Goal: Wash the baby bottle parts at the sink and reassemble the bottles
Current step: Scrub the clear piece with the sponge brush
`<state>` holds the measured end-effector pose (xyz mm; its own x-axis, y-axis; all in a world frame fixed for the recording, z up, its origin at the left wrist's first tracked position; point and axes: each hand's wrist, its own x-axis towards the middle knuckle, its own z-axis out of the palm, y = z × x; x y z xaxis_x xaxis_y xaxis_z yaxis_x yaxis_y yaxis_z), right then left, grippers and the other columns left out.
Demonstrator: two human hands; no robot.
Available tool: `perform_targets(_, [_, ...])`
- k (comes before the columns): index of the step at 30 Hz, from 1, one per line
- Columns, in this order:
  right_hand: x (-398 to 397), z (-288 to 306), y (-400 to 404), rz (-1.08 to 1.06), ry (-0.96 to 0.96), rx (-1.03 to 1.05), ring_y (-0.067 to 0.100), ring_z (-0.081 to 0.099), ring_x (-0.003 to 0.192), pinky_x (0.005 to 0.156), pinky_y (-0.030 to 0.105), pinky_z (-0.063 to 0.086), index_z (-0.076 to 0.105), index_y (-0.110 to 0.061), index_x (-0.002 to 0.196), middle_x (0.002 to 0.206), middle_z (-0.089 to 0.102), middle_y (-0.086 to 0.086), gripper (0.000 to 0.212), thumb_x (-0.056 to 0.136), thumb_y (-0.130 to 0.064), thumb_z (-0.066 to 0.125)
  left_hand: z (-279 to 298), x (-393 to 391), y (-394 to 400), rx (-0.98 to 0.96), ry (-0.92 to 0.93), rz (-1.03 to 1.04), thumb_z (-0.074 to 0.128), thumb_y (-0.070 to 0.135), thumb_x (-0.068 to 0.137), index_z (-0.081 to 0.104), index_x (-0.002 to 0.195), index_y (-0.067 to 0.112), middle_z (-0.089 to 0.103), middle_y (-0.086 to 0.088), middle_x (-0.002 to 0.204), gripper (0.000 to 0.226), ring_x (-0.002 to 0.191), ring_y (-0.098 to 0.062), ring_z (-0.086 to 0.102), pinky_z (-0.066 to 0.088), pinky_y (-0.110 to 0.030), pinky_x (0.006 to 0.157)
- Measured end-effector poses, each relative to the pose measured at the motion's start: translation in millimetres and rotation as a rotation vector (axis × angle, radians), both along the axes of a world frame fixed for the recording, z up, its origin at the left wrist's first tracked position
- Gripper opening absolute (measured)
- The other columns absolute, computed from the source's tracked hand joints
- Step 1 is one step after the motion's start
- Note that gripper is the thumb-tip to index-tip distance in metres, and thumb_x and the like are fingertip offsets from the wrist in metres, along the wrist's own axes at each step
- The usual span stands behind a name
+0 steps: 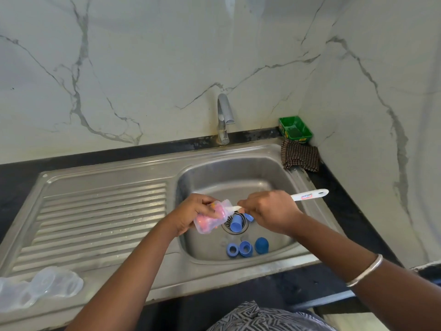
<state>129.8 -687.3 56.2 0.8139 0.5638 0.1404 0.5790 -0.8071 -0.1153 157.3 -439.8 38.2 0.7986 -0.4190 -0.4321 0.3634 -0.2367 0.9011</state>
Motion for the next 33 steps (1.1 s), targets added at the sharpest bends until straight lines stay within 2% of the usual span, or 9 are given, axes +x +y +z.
perform_targets(2, [3,-3,7,-0.149,0.195,-0.052,0.018,0.066,0.091,0.065,0.029,0.044,0.065,-0.044,0.121,0.101,0.071,-0.009,0.029,0.1,-0.047,0.045,-2,0,-6,0.172,-0.255,-0.037,0.085,-0.003,0.062,0.075,0.097,0.02,0.073,0.01,0.09,0.043,0.083,-0.003,0.067,0.051,-0.012,0.07])
perform_targets(4, [7,-3,9,-0.306,0.428,0.092,0.011,0.064,0.078,0.063,0.026,0.041,0.069,-0.045,0.111,0.086,0.071,-0.011,0.023,0.096,-0.048,0.053,-4,-4,-6,0.291,-0.432,-0.054,0.089,0.001,0.059,0.073,0.104,0.029,0.071,0.018,0.098,0.056,0.089,0.005,0.065,0.048,-0.006,0.074])
perform_targets(8, [17,-1,-1,-0.492,0.842,0.603,0.002,0.054,0.055,0.062,0.021,0.045,0.081,-0.025,0.082,0.058,0.067,-0.009,0.014,0.088,-0.018,0.071,-5,-7,-6,0.326,-0.743,-0.131,0.085,0.0,0.062,0.072,0.117,0.024,0.063,0.029,0.11,0.061,0.104,0.007,0.058,0.043,-0.007,0.089])
perform_targets(12, [25,-2,-16,-0.494,0.968,0.64,0.001,0.037,0.036,0.043,0.013,0.032,0.08,-0.019,0.077,0.042,0.053,-0.009,0.017,0.09,-0.012,0.07,-5,0,-12,0.366,-0.851,-0.181,0.083,-0.001,0.063,0.07,0.12,0.023,0.061,0.032,0.114,0.064,0.108,0.004,0.057,0.039,-0.014,0.099])
perform_targets(19, [38,-13,-54,-0.45,0.802,0.524,-0.002,0.055,0.05,0.064,0.024,0.044,0.08,-0.037,0.084,0.052,0.063,-0.01,0.006,0.086,-0.033,0.076,-19,15,-3,0.343,-0.735,-0.035,0.084,-0.005,0.057,0.073,0.11,0.032,0.062,0.04,0.109,0.066,0.106,0.014,0.056,0.036,-0.002,0.09])
perform_targets(22, [46,-17,-68,-0.438,0.657,0.439,-0.002,0.065,0.066,0.075,0.029,0.052,0.075,-0.049,0.091,0.061,0.069,-0.014,0.007,0.087,-0.044,0.072,-22,25,-15,0.361,-0.641,0.024,0.089,0.0,0.059,0.068,0.115,0.041,0.066,0.028,0.11,0.072,0.102,0.011,0.058,0.041,-0.006,0.09])
perform_targets(25, [52,-18,-82,-0.478,0.519,0.331,0.005,0.067,0.079,0.074,0.028,0.053,0.064,-0.064,0.094,0.075,0.072,-0.016,0.017,0.087,-0.049,0.069,-29,35,-30,0.395,-0.567,0.024,0.089,0.004,0.065,0.063,0.132,0.024,0.063,0.01,0.124,0.075,0.11,-0.001,0.058,0.037,-0.003,0.092])
perform_targets(29, [55,-26,-101,-0.557,0.428,0.299,0.011,0.067,0.086,0.068,0.023,0.042,0.072,-0.054,0.101,0.087,0.073,-0.012,0.015,0.086,-0.052,0.069,-44,41,-45,0.367,-0.48,0.065,0.089,0.007,0.067,0.064,0.123,0.036,0.065,0.018,0.119,0.068,0.105,0.006,0.061,0.039,0.0,0.086])
perform_targets(33, [60,-31,-118,-0.624,0.412,0.314,0.013,0.067,0.09,0.073,0.023,0.043,0.074,-0.048,0.102,0.093,0.074,-0.012,0.017,0.086,-0.048,0.07,-56,50,-51,0.433,-0.475,0.158,0.09,0.008,0.065,0.065,0.121,0.033,0.067,0.014,0.11,0.066,0.099,-0.005,0.063,0.041,-0.005,0.082])
